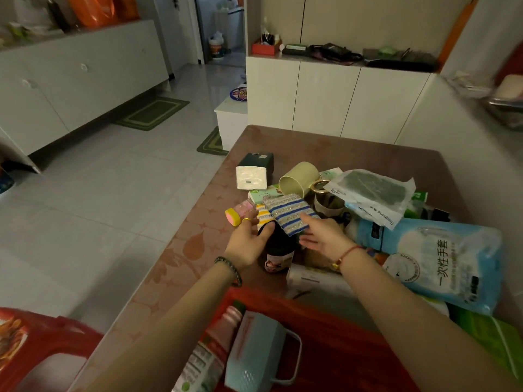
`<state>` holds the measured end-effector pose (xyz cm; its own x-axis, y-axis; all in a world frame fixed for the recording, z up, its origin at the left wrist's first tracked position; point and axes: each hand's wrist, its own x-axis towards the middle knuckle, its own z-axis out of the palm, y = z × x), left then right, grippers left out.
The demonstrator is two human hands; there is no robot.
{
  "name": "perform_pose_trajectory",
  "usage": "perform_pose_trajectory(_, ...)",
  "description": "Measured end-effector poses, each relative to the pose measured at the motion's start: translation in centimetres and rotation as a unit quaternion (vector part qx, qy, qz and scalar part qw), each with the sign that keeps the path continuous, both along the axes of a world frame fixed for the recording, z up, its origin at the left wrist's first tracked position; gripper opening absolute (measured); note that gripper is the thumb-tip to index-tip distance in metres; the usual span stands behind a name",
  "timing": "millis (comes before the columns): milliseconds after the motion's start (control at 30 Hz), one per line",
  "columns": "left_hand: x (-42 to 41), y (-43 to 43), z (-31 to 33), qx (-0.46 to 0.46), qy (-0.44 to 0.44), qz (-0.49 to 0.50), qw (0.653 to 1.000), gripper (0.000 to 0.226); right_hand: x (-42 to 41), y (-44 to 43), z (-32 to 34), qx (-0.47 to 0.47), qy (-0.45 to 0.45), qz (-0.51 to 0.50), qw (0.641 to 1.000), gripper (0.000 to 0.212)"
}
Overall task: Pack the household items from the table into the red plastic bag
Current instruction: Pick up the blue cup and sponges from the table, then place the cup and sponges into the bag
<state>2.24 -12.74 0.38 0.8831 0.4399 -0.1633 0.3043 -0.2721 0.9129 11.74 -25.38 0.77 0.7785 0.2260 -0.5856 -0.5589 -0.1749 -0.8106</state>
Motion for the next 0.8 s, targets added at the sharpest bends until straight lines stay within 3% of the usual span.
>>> perform_pose_trajectory(100,3.6,0.6,-0.7,-0.097,0.015,-0.022,0.995,0.057,2.2,2.0,-1.8,-0.015,0.026,-0.035,0.999,0.036)
perform_pose_trajectory(267,5.0,0.6,-1.1,-0.092,0.061,-0.072,0.991,0.057,3.5,2.5,-3.4,0.07,0.098,-0.079,0.99,0.04)
perform_pose_trajectory(400,1.8,0.1,1.5,-0.156,-0.061,-0.046,0.985,0.027,1.7,0.5,-0.4,0.172,0.059,-0.084,0.98,0.032)
perform_pose_trajectory(500,-2.9,-0.5,2.8,-0.133,-0.136,-0.038,0.981,0.038,-2.7,-3.7,2.0,0.226,-0.052,-0.035,0.972,0.029)
perform_pose_trajectory(633,-9.6,-3.8,2.2,-0.173,-0.115,-0.092,0.974,0.032,-11.4,-9.0,1.3,0.149,-0.1,0.044,0.983,0.03)
perform_pose_trajectory(800,-16.7,-8.5,-2.5,-0.056,0.006,-0.21,0.976,0.028,-19.6,-13.7,-3.8,0.077,0.0,0.036,0.996,0.043)
